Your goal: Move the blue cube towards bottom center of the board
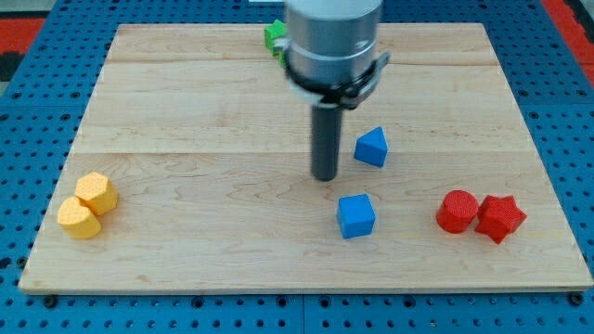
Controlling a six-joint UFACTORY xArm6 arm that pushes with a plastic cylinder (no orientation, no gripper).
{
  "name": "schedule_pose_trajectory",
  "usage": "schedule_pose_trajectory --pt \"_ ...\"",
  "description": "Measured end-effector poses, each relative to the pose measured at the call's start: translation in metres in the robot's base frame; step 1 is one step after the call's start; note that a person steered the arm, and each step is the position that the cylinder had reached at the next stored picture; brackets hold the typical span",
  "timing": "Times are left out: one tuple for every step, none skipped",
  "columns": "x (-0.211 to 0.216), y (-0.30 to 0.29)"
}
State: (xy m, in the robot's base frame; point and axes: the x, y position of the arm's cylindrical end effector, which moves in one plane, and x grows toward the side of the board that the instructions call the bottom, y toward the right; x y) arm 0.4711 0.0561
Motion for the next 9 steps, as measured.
schedule_pose_trajectory --pt "0.038 0.040" --pt "0.061 -0.021" --pt "0.107 -0.046" --pt "0.069 -0.040" --pt "0.094 0.055" --pt "0.147 0.079" --pt "0.148 0.072" --pt "0.147 0.044" --pt "0.148 -0.006"
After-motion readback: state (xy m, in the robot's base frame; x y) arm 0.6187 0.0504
